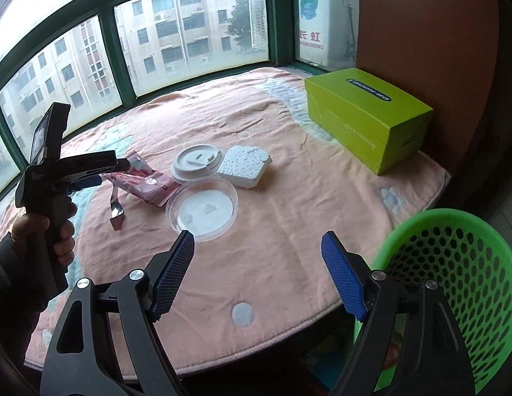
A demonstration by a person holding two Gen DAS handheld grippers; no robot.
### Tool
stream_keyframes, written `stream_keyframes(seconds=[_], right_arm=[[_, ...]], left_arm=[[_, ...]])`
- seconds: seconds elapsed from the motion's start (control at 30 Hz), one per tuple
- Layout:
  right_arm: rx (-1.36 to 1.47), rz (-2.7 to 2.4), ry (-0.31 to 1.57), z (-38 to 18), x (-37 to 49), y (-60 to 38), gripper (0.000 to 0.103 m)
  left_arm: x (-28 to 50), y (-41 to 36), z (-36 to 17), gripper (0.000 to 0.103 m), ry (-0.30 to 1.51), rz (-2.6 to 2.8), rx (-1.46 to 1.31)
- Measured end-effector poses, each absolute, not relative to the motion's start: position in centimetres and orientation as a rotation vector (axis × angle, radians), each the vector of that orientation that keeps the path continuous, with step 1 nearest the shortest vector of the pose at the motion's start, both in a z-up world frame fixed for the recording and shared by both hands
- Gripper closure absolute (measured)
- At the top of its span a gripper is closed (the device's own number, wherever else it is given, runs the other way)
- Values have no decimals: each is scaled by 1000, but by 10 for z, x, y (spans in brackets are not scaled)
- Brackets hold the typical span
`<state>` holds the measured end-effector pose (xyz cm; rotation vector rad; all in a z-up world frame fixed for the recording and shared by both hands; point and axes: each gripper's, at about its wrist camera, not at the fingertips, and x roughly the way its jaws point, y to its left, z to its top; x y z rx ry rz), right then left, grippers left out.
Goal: Collect trash
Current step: 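Grasp the pink snack wrapper with the left tool, then grasp the clear round plate with the right tool while the left tool holds the wrapper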
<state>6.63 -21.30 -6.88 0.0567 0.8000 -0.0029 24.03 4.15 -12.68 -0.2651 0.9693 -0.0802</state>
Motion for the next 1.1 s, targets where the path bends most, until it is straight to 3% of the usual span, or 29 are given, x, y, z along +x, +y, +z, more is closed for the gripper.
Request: stream_keyframes(seconds=[0.1, 0.27, 0.47, 0.67, 1.1], right_arm=[[58, 8, 815, -75, 74, -209, 24], [70, 28, 838, -85, 87, -205, 24], [88, 46, 876, -99, 105, -201, 24], [75, 102, 910, -111, 125, -184, 24], [12, 122, 950, -133, 154, -157, 12]], left_arm=[[244, 39, -132, 38, 981, -102, -274], [245, 38, -136, 66, 995, -137, -313], [240, 36, -133, 89, 980, -162, -324], [227, 36, -117, 98, 930, -144, -292], [197, 58, -86, 99, 827, -109, -311]])
